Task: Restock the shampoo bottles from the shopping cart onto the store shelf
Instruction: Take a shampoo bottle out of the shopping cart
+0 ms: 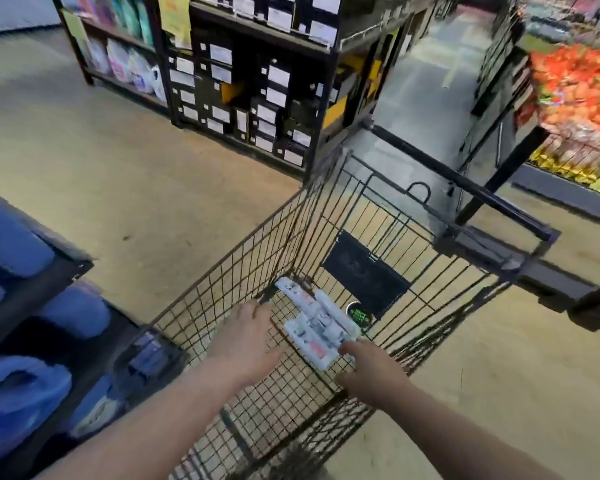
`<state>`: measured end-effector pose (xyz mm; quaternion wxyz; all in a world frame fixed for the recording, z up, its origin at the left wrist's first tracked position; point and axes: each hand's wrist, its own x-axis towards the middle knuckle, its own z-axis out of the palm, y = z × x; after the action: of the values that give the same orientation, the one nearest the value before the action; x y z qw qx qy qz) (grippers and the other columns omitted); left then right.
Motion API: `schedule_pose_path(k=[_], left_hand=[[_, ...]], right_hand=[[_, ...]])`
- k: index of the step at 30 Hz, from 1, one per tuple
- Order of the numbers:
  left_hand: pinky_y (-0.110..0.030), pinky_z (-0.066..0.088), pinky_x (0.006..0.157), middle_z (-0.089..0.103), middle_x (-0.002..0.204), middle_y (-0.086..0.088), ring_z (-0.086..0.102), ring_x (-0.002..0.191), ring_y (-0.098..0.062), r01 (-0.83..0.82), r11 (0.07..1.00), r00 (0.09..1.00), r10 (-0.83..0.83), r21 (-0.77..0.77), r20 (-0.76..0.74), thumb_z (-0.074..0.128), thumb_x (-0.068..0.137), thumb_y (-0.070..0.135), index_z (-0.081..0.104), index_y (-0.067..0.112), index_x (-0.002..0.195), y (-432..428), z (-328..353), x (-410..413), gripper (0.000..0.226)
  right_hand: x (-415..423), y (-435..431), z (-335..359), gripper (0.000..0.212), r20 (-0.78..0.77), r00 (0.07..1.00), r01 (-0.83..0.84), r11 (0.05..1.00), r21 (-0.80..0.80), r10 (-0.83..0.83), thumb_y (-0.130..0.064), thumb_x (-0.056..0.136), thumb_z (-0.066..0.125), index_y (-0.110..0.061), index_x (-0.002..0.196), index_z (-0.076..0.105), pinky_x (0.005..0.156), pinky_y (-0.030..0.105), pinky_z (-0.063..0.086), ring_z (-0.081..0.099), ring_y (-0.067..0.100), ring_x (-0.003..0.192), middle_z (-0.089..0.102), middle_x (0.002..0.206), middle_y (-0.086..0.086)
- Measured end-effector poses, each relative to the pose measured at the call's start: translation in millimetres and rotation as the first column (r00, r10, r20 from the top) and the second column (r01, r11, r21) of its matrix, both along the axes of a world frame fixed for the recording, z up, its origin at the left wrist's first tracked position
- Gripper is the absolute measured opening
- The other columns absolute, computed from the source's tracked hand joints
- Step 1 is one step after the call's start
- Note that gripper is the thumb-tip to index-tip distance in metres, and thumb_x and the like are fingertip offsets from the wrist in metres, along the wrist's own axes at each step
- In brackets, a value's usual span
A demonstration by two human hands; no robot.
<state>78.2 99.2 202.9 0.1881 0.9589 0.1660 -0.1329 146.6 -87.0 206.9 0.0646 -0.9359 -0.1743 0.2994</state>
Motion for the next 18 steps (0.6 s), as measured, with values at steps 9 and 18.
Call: schedule_pose_path(k=[9, 18], left_hand=[[-0.052, 0.008, 0.116, -0.001, 0.158, -0.010, -0.003, 0.145, -0.031, -0.283, 0.953, 0.959, 0.284, 0.107, 0.005, 0.052, 0.091, 0.043, -0.004, 0.019, 0.149, 60, -52, 149, 0.085], [-0.049, 0.041, 0.096, 0.039, 0.140, -0.016, 0.043, 0.123, -0.037, -0.419, 0.886, 0.907, 0.418, 0.198, 0.049, 0.055, 0.086, 0.046, 0.018, 0.012, 0.145, 99, -124, 207, 0.077]], right_hand=[[136, 29, -146, 0.041, -0.289, 0.946, -0.179, 0.979, -0.093, 0.146, -0.028, 0.086, 0.057, -0.022, 0.126, 0.049, 0.097, 0.037, 0.045, 0.054, 0.024, 0.115, 0.055, 0.127, 0.004], [172, 44, -289, 0.041, -0.374, 0.900, -0.307, 0.936, -0.174, 0.226, -0.023, 0.091, 0.052, -0.020, 0.131, 0.044, 0.100, 0.037, 0.043, 0.051, 0.024, 0.119, 0.051, 0.130, 0.006]])
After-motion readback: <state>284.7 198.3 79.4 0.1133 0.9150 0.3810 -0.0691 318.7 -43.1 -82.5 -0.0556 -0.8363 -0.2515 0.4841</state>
